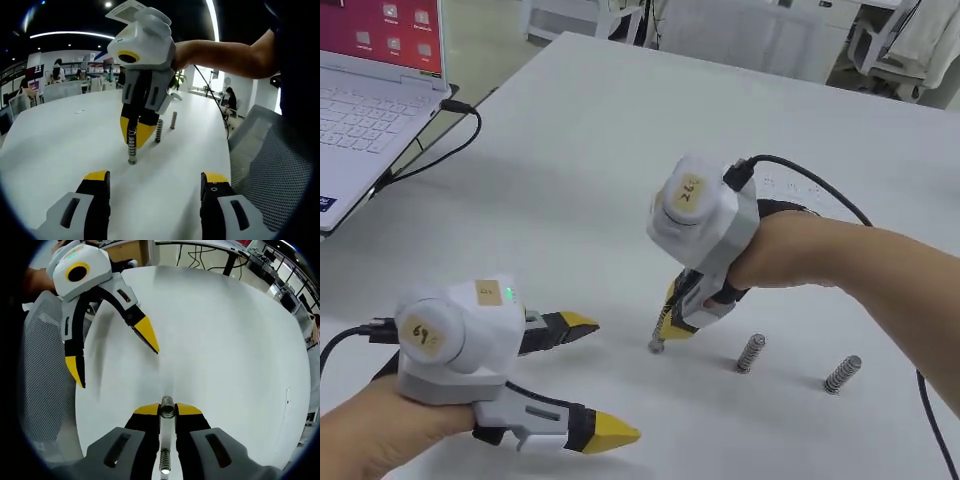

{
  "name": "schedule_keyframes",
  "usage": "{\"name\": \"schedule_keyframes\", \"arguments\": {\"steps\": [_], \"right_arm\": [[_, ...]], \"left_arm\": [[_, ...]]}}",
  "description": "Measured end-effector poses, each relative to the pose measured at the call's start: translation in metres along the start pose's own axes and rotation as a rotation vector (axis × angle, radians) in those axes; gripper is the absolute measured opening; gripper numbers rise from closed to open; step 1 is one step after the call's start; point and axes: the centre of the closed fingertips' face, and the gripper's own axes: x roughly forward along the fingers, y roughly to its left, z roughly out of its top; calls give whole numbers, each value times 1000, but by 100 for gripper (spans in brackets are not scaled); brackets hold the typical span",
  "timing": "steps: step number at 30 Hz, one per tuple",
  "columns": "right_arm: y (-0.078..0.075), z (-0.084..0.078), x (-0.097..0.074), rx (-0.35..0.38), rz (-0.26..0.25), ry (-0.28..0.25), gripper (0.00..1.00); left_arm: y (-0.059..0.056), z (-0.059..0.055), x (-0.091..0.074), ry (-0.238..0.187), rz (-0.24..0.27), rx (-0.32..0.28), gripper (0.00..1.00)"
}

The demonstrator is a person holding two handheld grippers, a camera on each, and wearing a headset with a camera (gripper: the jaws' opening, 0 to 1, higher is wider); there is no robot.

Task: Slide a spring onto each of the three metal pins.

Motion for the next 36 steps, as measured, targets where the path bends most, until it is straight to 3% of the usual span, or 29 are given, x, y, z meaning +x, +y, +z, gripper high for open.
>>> {"name": "schedule_keyframes", "arguments": {"steps": [19,36], "right_arm": [[4,-6,14,30,12,12,9],[3,-4,15,47,10,4,10]], "left_arm": [[-1,0,1,5,-5,0,69],[0,0,0,6,-5,-2,69]]}}
